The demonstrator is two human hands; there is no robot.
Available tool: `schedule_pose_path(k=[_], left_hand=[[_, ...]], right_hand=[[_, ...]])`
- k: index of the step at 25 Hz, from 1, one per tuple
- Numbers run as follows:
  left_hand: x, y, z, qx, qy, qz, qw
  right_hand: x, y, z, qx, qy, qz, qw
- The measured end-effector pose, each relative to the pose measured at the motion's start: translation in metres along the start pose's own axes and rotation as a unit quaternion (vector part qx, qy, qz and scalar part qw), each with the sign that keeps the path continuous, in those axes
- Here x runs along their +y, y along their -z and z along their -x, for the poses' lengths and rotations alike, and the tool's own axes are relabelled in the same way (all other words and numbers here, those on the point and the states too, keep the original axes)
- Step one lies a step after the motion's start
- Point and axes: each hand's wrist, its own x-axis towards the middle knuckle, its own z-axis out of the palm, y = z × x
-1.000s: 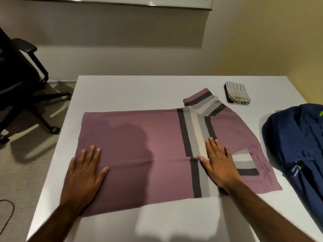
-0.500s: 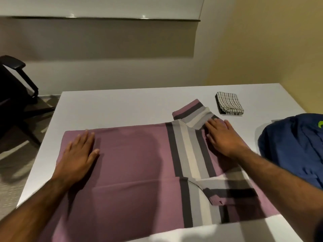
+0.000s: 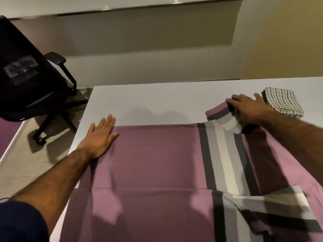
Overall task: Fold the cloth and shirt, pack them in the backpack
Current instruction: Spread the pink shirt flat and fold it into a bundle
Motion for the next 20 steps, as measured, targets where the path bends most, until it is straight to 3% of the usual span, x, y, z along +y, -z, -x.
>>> schedule_pose_path(k=[6, 12, 16, 20], left_hand=[[-0.016, -0.003, 0.004, 0.018, -0.023, -0.006, 1.0], [-0.02, -0.001, 0.0, 0.104, -0.028, -0.048, 0.993], [-0.016, 0.011, 0.0, 0.18, 0.01, -0.056, 0.982], [-0.014, 0.023, -0.001, 0.174, 0.039, -0.072, 0.981]], right_hand=[[0.001, 0.005, -0.008, 0.01, 0.021, -0.008, 1.0], [0.0, 0.003, -0.013, 0.076, -0.001, 0.051, 0.996], [0.0, 0.0, -0.007, 0.09, -0.005, 0.062, 0.994], [0.002, 0.01, 0.009, 0.115, -0.021, 0.027, 0.993]])
